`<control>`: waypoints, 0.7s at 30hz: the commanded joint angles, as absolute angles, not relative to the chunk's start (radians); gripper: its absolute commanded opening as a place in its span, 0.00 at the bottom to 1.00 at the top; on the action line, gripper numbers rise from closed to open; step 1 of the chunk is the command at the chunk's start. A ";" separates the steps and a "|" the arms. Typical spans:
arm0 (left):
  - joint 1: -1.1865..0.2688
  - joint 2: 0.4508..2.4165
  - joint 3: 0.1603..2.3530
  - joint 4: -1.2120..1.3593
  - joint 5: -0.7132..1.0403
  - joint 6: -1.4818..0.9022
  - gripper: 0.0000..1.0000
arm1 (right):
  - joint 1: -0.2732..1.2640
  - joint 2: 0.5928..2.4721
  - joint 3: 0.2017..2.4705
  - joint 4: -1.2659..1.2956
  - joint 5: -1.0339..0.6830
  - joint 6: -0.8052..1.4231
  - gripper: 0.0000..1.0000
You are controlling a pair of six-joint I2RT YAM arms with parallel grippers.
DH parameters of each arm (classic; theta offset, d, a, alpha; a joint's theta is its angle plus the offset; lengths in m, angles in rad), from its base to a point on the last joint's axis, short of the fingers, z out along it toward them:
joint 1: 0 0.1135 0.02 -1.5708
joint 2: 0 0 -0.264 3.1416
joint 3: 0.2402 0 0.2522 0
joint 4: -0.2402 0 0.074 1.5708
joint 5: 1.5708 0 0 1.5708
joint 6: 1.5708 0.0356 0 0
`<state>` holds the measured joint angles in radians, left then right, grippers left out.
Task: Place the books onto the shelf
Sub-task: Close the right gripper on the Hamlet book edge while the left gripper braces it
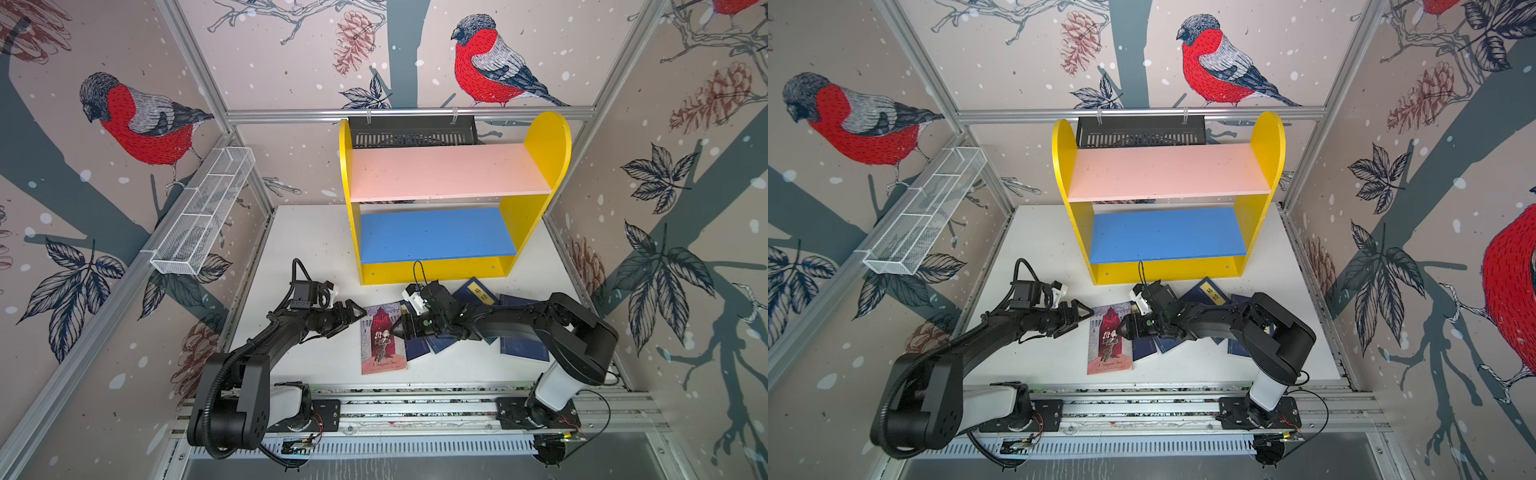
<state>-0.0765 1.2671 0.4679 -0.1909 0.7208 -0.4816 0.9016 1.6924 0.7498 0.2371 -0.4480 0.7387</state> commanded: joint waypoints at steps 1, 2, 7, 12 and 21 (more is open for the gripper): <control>-0.098 1.285 0.463 -0.164 0.701 -0.484 0.88 | 0.901 1.709 0.756 0.264 -0.467 0.767 0.73; -0.106 1.296 0.462 -0.163 0.701 -0.483 0.88 | 0.899 1.712 0.755 0.276 -0.475 0.772 0.72; -0.131 1.340 0.450 -0.125 0.709 -0.481 0.85 | 0.892 1.741 0.753 0.330 -0.505 0.794 0.70; -0.138 1.348 0.439 -0.105 0.726 -0.482 0.83 | 0.888 1.761 0.764 0.358 -0.524 0.805 0.66; -0.144 1.347 0.425 -0.060 0.755 -0.489 0.78 | 0.882 1.795 0.783 0.388 -0.547 0.808 0.55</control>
<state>-0.1413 1.3479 0.4339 -0.0418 0.7773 -0.4816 0.8822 1.7874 0.7773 0.3618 -0.5297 0.8078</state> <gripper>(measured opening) 0.784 0.555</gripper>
